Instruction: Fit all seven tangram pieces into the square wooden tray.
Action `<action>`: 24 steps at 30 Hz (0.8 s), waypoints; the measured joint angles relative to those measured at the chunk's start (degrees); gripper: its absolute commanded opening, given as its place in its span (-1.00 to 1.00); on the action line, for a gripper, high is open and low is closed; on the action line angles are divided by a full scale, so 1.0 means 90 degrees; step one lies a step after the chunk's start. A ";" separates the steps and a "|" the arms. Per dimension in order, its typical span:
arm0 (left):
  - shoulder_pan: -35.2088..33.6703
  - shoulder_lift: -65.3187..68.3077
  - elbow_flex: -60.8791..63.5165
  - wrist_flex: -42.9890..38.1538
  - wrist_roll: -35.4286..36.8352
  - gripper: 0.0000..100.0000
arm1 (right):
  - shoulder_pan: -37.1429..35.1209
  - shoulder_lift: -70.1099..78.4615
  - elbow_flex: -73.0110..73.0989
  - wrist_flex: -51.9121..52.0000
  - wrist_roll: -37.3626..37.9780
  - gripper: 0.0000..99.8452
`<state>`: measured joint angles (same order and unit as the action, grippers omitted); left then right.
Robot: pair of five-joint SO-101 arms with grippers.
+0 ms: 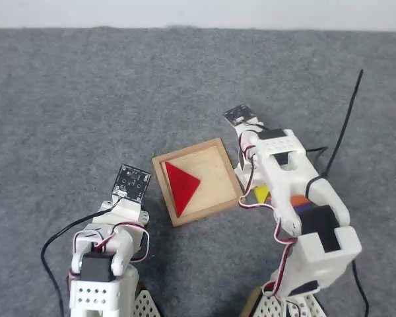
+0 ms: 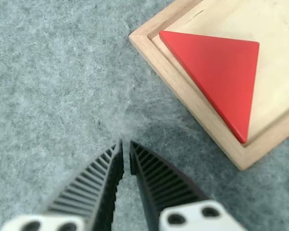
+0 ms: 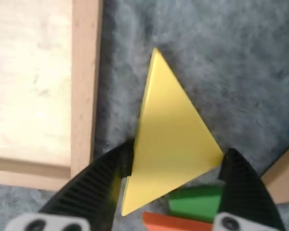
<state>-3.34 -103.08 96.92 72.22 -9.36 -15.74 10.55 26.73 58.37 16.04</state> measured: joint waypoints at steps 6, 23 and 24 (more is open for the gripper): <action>0.0000 0.0000 0.0000 0.0000 0.0000 -0.96 | -0.0010 0.0029 -0.0020 0.0039 0.0020 -0.36; 0.0000 0.0000 0.0000 0.0000 0.0000 -0.96 | 0.0029 -0.0039 -0.0059 0.0039 0.0020 -0.55; 0.0000 0.0000 0.0000 0.0000 0.0000 -0.96 | 0.0029 -0.0107 -0.0049 0.0049 0.0020 -0.55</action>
<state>-3.34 -103.08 96.92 72.22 -9.36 -15.47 9.58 26.29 58.81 16.22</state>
